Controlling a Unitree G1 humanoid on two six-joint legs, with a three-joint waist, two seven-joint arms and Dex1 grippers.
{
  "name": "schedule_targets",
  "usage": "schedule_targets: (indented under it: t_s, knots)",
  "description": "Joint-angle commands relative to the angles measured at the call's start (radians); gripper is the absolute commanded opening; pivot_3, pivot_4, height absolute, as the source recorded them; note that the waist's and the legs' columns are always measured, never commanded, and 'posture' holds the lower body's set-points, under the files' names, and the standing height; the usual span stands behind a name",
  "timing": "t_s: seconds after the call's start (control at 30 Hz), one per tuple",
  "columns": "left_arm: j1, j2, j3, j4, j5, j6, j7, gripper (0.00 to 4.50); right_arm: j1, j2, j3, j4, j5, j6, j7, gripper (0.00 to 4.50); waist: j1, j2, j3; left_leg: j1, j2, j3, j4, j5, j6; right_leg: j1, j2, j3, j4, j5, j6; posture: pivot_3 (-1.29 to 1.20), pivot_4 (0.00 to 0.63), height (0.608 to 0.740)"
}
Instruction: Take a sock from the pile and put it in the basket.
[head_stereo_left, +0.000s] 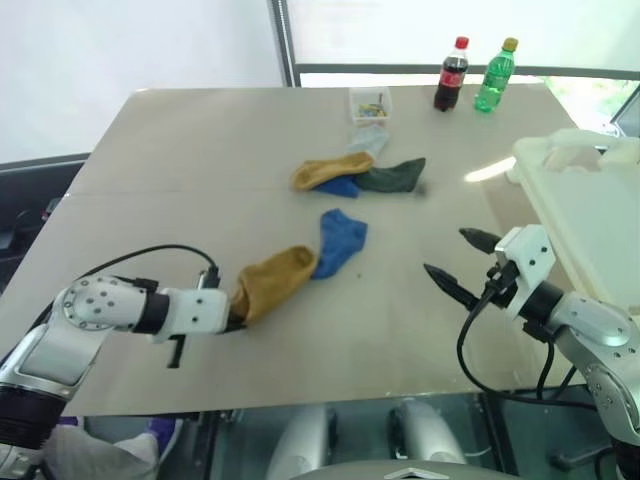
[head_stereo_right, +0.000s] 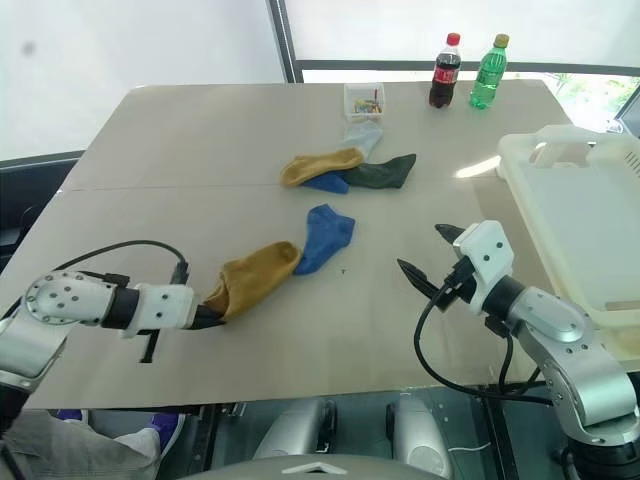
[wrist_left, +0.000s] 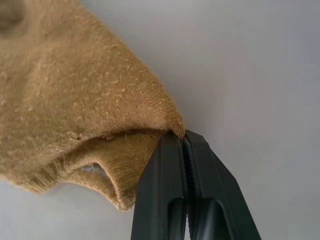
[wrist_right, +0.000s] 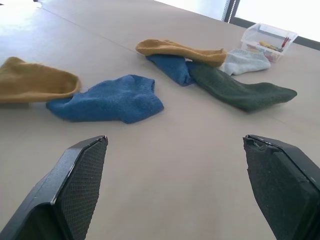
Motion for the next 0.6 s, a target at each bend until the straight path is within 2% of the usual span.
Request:
schedule_targets:
  t_s: [0.03, 0.2, 0.3, 0.47, 0.6]
  knots:
    - [-0.038, 0.014, -0.054, 0.140, 0.105, -0.133, -0.012, 0.10, 0.007, -0.009, -0.019, -0.027, 0.000, -0.023, 0.007, 4.50, 0.001, 0.003, -0.001, 0.000, 0.000, 0.000, 0.000, 0.000, 0.000, 0.000, 0.000, 0.000, 0.000, 0.000, 0.000, 0.00, 0.150, 0.740]
    - [-0.198, -0.039, -0.088, 0.303, 0.145, -0.242, 0.038, 0.10, 0.025, -0.017, -0.030, -0.039, 0.002, -0.024, 0.006, 4.50, 0.004, 0.007, -0.002, 0.004, 0.001, -0.001, 0.001, 0.000, 0.000, 0.004, 0.003, -0.002, 0.002, 0.000, 0.000, 0.00, 0.150, 0.740]
    - [-0.229, -0.061, -0.096, 0.331, 0.108, -0.264, 0.017, 0.10, 0.023, -0.019, -0.031, -0.035, 0.001, -0.025, 0.007, 4.50, 0.001, 0.007, -0.002, 0.007, 0.002, 0.000, 0.002, 0.000, 0.000, 0.006, 0.005, -0.002, 0.003, 0.000, 0.000, 0.00, 0.150, 0.740]
    - [-0.290, -0.157, -0.130, 0.274, 0.101, -0.235, 0.034, 0.10, 0.011, -0.021, -0.029, -0.023, 0.002, -0.031, 0.011, 4.50, 0.007, 0.008, -0.001, 0.011, 0.002, 0.001, 0.002, 0.000, 0.000, 0.012, 0.005, -0.002, 0.002, 0.000, 0.000, 0.00, 0.150, 0.740]
    - [-0.307, -0.258, -0.201, 0.137, 0.074, -0.157, 0.010, 0.10, 0.000, -0.024, -0.025, -0.019, 0.001, -0.033, 0.016, 4.50, 0.007, 0.008, -0.001, 0.011, 0.001, 0.000, 0.003, -0.001, 0.001, 0.014, 0.005, -0.002, 0.000, 0.000, 0.001, 0.00, 0.150, 0.740]
